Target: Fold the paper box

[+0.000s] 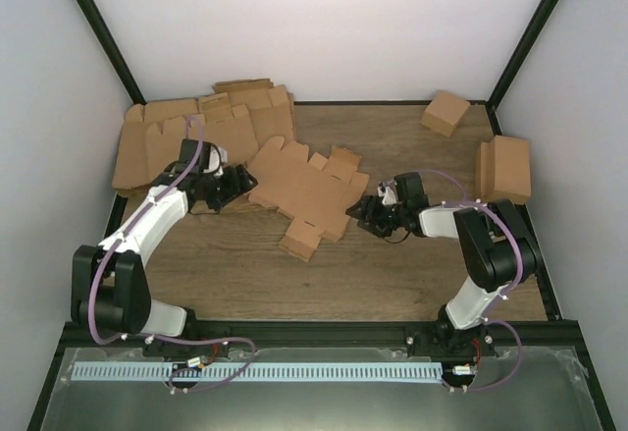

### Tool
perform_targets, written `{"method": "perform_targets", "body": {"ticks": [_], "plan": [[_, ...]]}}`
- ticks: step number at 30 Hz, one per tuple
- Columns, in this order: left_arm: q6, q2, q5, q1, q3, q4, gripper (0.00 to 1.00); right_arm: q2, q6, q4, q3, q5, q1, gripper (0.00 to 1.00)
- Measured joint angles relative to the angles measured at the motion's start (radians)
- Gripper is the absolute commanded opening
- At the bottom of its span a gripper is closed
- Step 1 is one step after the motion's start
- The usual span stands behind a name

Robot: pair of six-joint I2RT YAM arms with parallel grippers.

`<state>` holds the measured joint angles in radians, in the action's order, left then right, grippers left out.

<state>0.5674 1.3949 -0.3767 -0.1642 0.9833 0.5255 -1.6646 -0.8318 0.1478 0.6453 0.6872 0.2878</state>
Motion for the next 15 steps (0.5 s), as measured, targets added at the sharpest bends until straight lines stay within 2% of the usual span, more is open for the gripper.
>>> {"method": "perform_targets", "body": {"ticks": [4,15], "plan": [[0.012,0.041,-0.044,0.000,-0.011,-0.024,0.71,-0.014,-0.010,0.010,0.014,0.001,0.003,0.61],[0.084,0.068,-0.110,-0.048,-0.050,-0.098,0.70,0.010,-0.032,0.008,0.019,0.001,0.060,0.60]]}}
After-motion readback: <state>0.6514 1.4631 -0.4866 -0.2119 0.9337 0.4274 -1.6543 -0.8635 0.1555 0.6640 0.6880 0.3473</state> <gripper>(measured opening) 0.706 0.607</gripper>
